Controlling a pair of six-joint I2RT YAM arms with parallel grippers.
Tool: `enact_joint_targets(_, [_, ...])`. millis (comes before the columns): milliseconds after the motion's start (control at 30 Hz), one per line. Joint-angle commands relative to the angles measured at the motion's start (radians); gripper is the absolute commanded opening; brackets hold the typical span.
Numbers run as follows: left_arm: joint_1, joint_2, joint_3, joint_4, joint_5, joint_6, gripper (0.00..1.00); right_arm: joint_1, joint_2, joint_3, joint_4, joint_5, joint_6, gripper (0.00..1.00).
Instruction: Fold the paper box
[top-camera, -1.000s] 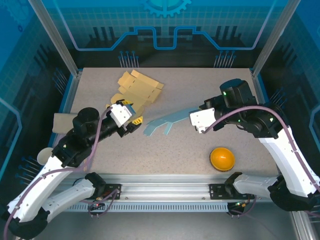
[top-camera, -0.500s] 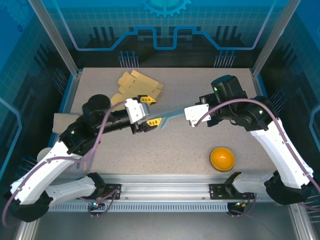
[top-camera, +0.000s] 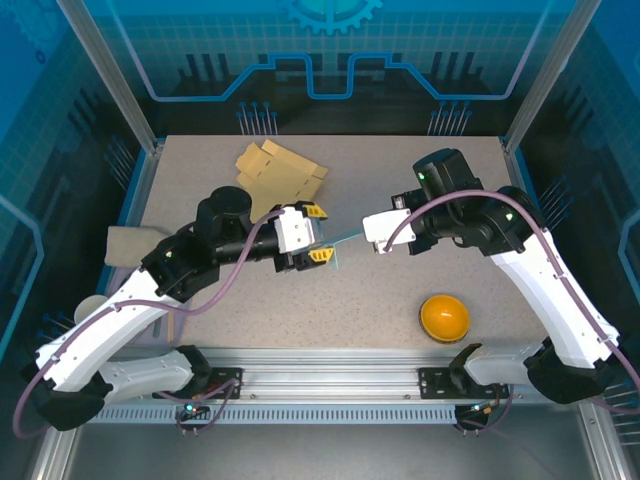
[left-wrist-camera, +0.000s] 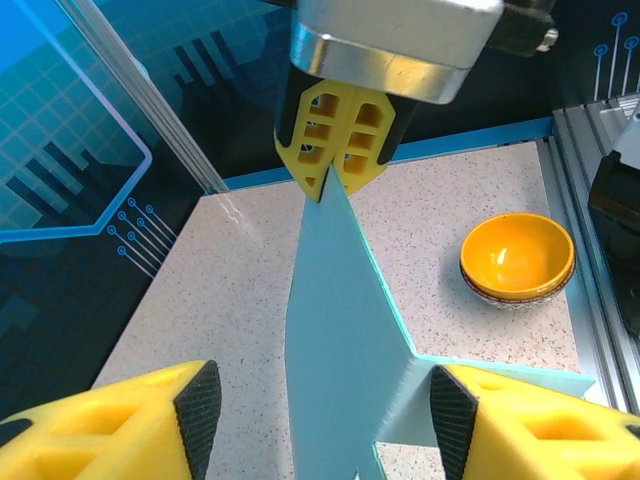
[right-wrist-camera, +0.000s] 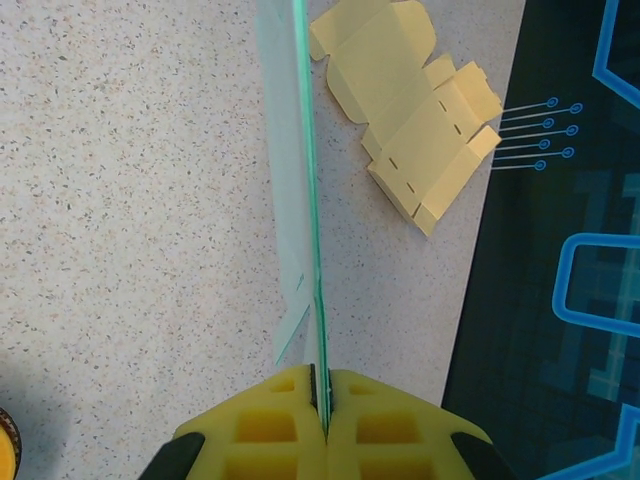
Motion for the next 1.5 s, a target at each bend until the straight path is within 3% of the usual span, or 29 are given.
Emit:
enact_joint_targets(0, [-0.014, -0.003, -0.014, 0.01, 0.046, 0.001, 0.61, -0.006, 0.015, 0.033, 0.018, -0.09, 0.028, 0.0])
enact_joint_targets(100, [-0.014, -0.008, -0.025, 0.006, 0.062, 0.001, 0.6, -0.015, 0.017, 0.034, 0.02, -0.114, 0.023, 0.0])
enact_joint_targets(300, [-0.015, 0.023, -0.007, -0.02, 0.105, -0.002, 0.5, -0.016, 0.014, 0.022, 0.01, -0.17, 0.003, 0.0])
enact_joint_targets(467, [-0.016, 0.035, -0.007, -0.012, 0.136, -0.012, 0.49, -0.017, -0.003, -0.014, 0.018, -0.172, -0.014, 0.0])
enact_joint_targets(933, [-0.017, 0.026, -0.077, 0.154, 0.065, -0.103, 0.0, -0.018, -0.036, -0.084, 0.045, -0.173, -0.019, 0.0])
enact_joint_targets(1067, [-0.018, 0.016, -0.092, 0.169, 0.035, -0.112, 0.03, -0.018, -0.045, -0.087, 0.053, -0.157, -0.006, 0.0])
enact_joint_targets(1167, [-0.018, -0.016, -0.119, 0.187, -0.018, -0.123, 0.42, -0.021, -0.055, -0.086, 0.062, -0.141, 0.024, 0.0])
enact_joint_targets(1200, [-0.017, -0.035, -0.132, 0.188, -0.048, -0.124, 0.48, -0.025, -0.057, -0.084, 0.065, -0.127, 0.042, 0.0])
enact_joint_targets(1367, [0.033, -0.178, -0.242, 0.222, -0.16, -0.204, 0.53, -0.115, -0.081, -0.08, 0.116, -0.105, 0.196, 0.0])
enact_joint_targets(1467, [0.134, -0.275, -0.315, 0.251, -0.172, -0.317, 0.56, -0.211, -0.123, -0.122, 0.161, -0.204, 0.255, 0.0])
